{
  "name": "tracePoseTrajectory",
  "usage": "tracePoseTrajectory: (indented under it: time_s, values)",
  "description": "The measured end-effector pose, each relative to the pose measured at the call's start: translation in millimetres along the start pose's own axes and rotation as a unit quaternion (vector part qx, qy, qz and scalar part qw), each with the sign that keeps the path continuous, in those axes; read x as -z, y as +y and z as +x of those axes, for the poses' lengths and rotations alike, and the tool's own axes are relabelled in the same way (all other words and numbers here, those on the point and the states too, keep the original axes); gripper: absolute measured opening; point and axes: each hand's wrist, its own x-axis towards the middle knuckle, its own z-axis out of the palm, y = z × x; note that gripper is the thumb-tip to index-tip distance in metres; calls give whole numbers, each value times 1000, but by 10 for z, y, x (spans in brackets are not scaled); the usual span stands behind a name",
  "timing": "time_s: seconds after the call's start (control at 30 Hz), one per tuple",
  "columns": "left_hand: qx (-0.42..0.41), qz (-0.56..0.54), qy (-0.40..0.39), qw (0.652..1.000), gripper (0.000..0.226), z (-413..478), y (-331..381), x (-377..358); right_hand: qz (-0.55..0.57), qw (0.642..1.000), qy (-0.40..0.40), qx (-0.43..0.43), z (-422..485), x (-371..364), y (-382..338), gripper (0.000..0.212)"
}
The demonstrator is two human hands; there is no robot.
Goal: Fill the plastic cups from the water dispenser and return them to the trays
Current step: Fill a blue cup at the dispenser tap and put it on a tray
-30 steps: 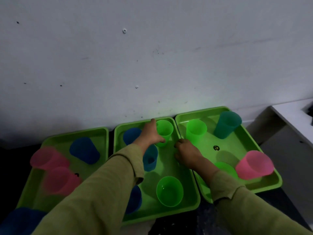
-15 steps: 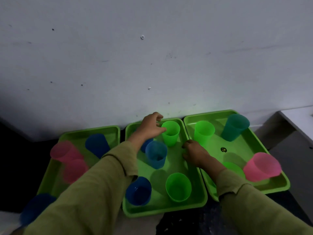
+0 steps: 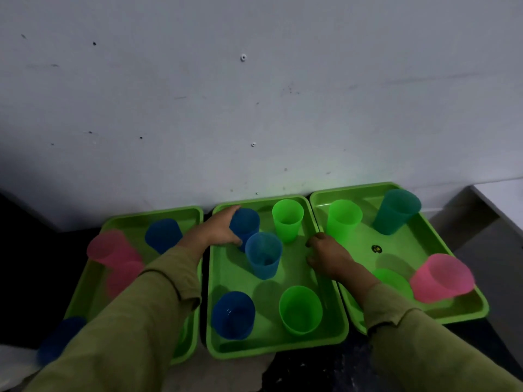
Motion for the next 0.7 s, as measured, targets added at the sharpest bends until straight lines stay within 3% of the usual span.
tracePoseTrajectory:
  time_s: [0.3, 0.57, 0.7]
  values:
    - [11, -109, 141, 984, 84, -111, -27, -71, 22, 1000, 13, -10, -38, 50, -29, 42]
    - [-59, -226, 227, 945, 77, -614, 90, 330, 66, 978, 197, -14, -316, 406, -577, 29]
    - [-117, -273, 231, 926, 72, -984, 146, 518, 124, 955, 269, 29, -523, 516, -1109, 36]
